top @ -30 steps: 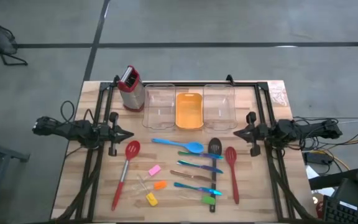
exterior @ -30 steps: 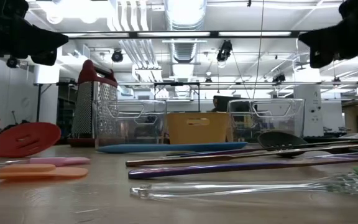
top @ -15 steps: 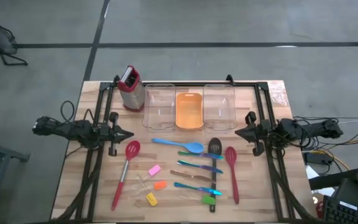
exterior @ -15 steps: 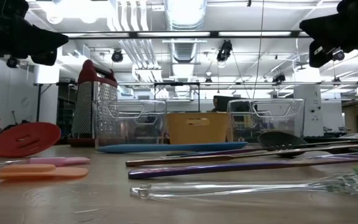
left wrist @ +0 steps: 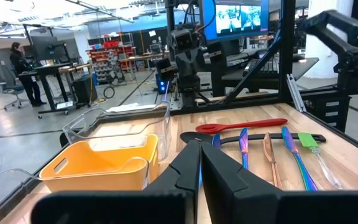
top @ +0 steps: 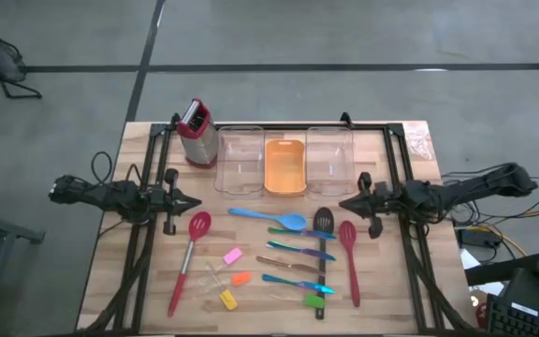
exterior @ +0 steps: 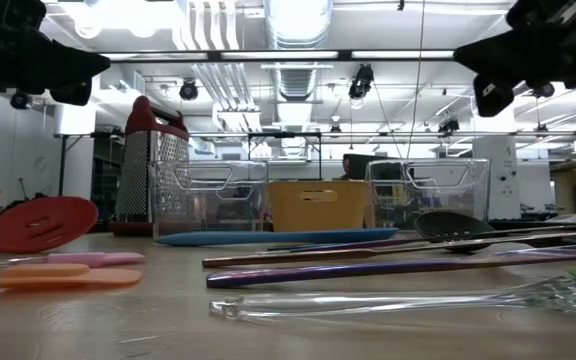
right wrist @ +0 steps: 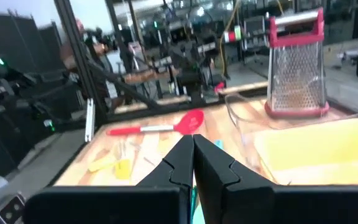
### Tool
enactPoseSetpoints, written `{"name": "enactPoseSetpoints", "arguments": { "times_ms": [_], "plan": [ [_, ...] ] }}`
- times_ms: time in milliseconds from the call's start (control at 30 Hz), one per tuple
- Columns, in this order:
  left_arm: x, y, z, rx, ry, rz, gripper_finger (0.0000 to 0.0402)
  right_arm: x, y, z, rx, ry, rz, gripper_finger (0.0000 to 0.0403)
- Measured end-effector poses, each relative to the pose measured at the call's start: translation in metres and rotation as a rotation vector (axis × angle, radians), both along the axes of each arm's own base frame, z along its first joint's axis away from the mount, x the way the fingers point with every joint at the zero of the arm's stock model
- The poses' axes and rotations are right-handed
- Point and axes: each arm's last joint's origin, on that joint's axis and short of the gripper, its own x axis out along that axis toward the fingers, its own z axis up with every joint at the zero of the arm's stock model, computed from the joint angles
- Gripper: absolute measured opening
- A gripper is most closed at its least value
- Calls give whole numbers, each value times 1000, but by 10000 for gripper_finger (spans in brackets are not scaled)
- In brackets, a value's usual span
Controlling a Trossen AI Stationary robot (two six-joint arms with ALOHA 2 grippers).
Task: Pick & Place Kitchen Items
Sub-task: Put the top blue knife into the right transparent bin
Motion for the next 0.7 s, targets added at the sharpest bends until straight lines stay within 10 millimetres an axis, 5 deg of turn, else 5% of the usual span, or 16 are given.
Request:
{"name": "enactPoseSetpoints", "arguments": {
  "times_ms": [267, 700],
  "plan": [
    [0, 0, 0, 0, 0, 0, 21, 39, 7, 6, 12, 172, -10, 33],
    [0, 0, 0, 0, 0, 0, 21, 108, 48, 22, -82, 559, -124, 172]
  ]
}}
